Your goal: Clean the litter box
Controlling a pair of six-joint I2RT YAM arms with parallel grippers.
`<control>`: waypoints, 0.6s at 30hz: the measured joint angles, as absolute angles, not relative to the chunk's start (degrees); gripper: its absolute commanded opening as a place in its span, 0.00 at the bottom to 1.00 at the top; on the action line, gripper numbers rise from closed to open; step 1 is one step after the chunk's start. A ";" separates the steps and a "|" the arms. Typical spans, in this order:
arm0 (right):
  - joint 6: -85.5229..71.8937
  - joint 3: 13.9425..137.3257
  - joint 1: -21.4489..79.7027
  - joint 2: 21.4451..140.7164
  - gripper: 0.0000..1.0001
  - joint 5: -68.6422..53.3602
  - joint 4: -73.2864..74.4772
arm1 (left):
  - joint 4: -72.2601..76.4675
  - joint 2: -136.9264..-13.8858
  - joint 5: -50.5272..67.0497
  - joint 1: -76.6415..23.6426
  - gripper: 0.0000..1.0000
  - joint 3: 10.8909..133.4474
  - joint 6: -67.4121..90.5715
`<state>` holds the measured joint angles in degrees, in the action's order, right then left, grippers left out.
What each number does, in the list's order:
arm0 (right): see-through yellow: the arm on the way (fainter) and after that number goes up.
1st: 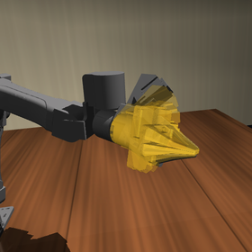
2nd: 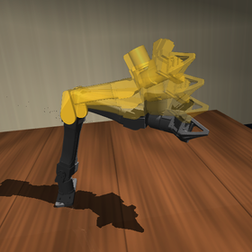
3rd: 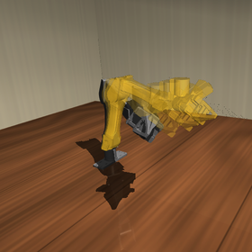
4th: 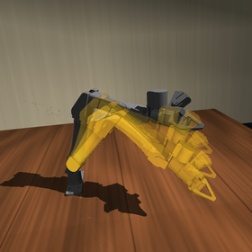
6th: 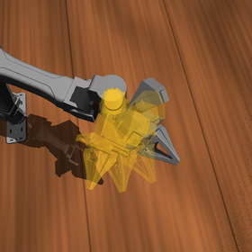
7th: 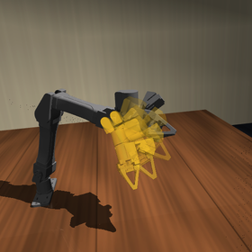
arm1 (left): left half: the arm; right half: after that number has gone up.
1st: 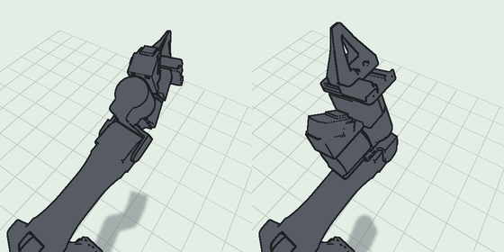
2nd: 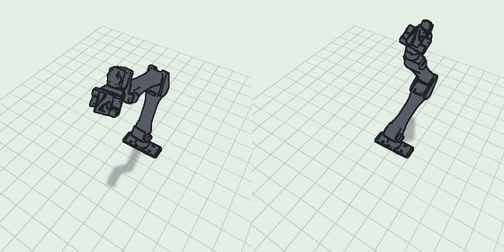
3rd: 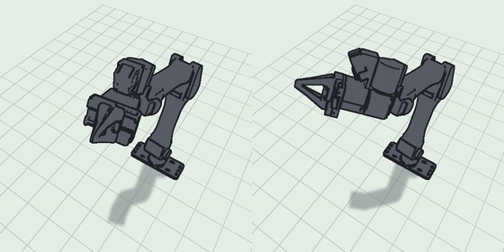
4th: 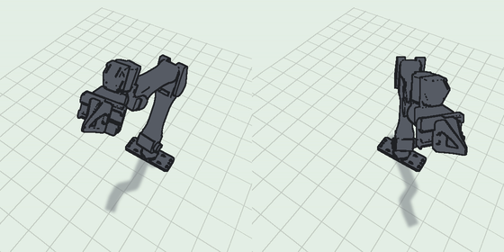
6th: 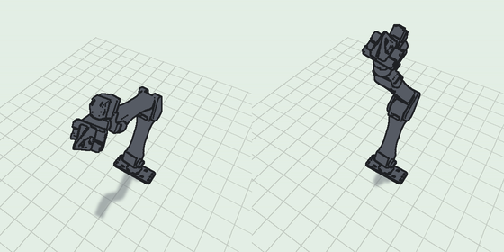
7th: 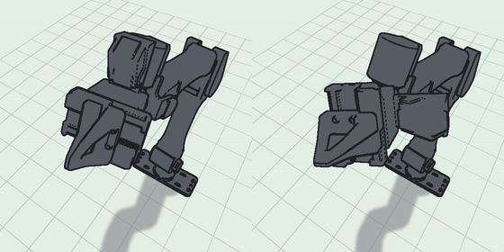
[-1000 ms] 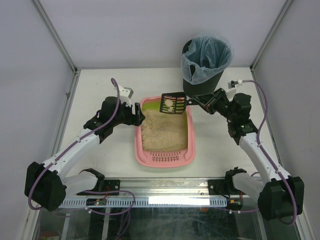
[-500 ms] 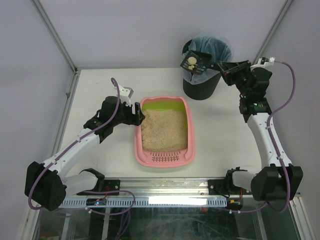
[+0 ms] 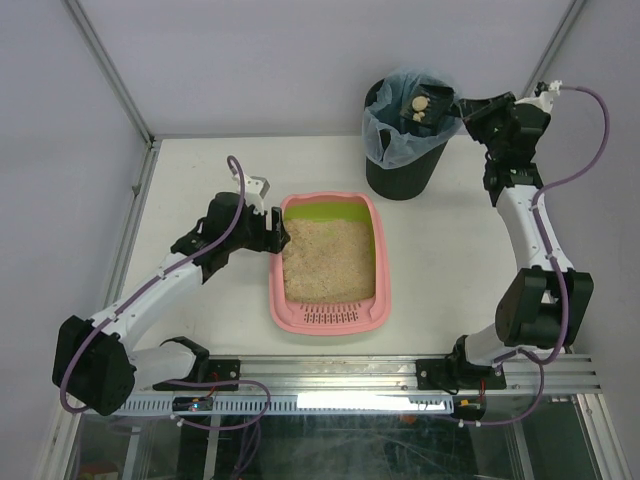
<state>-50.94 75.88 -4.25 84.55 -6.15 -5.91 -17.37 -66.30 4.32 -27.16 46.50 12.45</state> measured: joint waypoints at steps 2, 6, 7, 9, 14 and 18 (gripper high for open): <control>-45.93 75.92 -4.25 86.02 0.00 -7.94 -8.69 | -17.61 -66.76 4.34 -27.16 0.73 46.54 12.43; -36.99 75.99 -4.23 87.92 0.00 -12.38 -14.00 | -17.89 -67.81 4.38 -27.16 0.73 46.70 12.40; -34.85 76.34 -4.23 88.33 0.00 -13.56 -14.81 | -18.02 -67.99 4.38 -27.16 0.73 46.76 12.40; -29.85 77.91 -4.19 89.49 0.00 -16.27 -16.19 | -18.09 -68.31 4.40 -27.16 0.73 46.85 12.38; -16.71 82.06 -3.09 90.87 0.00 -20.47 -16.78 | -18.41 -68.49 4.45 -26.94 0.73 47.24 12.32; -5.63 85.80 -0.56 90.98 0.00 -20.27 -14.74 | -18.48 -68.49 4.49 -26.89 0.73 47.31 12.19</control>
<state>-5.63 85.80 -0.56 90.98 -20.27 -14.74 -18.48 -68.49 4.49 -26.89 47.31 12.19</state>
